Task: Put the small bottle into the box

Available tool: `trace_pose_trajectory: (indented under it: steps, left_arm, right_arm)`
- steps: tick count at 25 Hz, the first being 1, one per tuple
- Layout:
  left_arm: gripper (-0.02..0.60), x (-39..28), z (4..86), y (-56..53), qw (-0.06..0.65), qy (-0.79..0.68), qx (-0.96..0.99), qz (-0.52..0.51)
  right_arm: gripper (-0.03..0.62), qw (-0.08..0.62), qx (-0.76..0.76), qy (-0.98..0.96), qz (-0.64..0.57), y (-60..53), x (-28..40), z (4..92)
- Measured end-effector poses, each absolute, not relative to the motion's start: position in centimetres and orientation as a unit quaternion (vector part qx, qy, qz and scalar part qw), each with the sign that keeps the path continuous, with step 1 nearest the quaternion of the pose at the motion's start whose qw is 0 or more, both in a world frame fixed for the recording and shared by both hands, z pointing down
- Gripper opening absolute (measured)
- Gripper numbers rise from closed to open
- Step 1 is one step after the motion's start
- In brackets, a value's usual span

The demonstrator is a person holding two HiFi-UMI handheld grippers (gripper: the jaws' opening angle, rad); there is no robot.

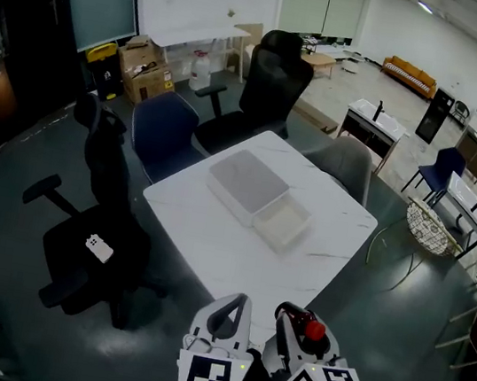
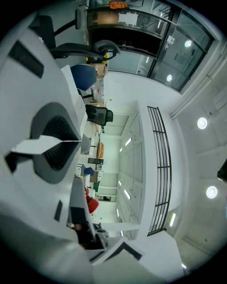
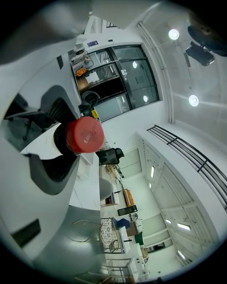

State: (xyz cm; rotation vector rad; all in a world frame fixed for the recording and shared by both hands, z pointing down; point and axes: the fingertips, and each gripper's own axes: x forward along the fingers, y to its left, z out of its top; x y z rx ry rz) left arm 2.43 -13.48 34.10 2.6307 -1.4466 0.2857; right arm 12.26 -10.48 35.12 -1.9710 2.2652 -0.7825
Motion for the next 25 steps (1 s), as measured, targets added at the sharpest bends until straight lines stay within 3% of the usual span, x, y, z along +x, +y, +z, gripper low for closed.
trace_pose_trajectory:
  steps: [25]
  left_arm:
    - [0.020,10.2,37.8,-33.8,0.113,-0.553,0.817,0.117]
  right_arm:
    - [0.227,-0.038,-0.565,0.773,-0.287,-32.9,20.7,38.5]
